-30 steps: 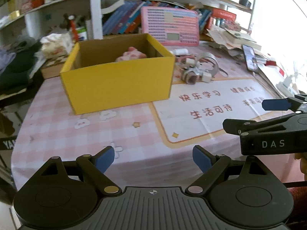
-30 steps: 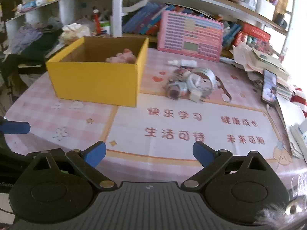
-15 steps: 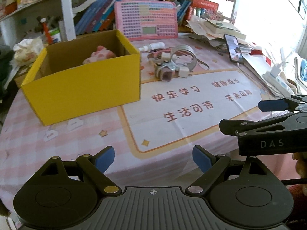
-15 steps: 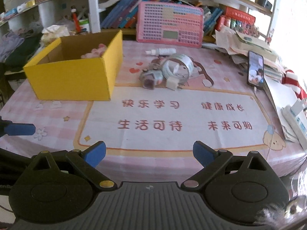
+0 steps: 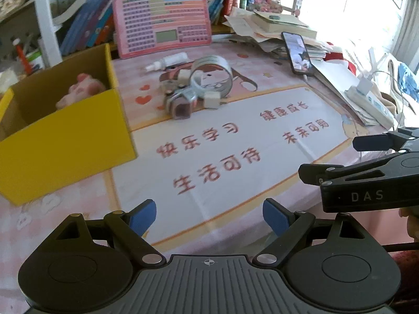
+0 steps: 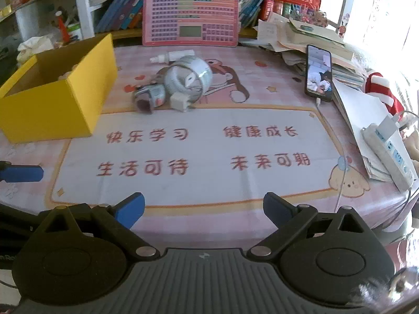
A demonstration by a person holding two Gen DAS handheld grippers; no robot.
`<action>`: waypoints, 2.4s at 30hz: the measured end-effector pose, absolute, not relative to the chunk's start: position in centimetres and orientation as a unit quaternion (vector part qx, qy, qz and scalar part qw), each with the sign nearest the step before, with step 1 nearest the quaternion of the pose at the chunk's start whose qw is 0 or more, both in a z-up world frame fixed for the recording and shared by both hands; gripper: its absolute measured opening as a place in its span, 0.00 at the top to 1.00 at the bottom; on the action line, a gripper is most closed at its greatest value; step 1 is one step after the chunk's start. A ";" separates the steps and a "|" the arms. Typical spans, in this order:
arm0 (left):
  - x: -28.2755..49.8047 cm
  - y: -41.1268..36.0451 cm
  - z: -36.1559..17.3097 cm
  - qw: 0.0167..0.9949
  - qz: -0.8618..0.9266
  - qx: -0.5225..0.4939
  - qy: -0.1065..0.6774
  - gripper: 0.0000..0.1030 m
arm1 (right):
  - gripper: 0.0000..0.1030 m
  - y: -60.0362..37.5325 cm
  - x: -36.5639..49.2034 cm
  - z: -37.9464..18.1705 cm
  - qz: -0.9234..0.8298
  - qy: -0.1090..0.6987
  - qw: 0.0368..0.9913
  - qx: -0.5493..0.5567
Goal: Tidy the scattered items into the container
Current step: 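Withdraw both open tools from the box back toward the remaining items, then reach the right tool to the tape roll while the left tool reaches the grey toy car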
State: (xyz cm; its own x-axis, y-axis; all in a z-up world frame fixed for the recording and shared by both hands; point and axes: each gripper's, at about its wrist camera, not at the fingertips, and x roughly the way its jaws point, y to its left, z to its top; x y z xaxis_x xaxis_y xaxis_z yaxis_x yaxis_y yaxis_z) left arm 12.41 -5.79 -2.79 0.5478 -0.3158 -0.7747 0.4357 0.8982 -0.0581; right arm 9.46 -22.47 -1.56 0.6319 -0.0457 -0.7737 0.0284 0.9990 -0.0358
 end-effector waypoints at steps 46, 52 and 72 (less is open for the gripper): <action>27.3 -13.0 -3.5 0.898 -0.072 0.102 0.422 0.18 | 0.21 -29.0 29.2 -3.8 0.104 0.409 0.907 0.004; 29.4 -13.3 -4.8 0.894 -0.064 0.118 0.428 0.28 | 0.32 -28.4 31.7 -4.8 0.117 0.413 0.903 0.005; 32.5 -14.8 -6.5 0.884 -0.060 0.137 0.443 0.38 | 0.73 -28.8 35.3 -6.3 0.139 0.423 0.894 0.050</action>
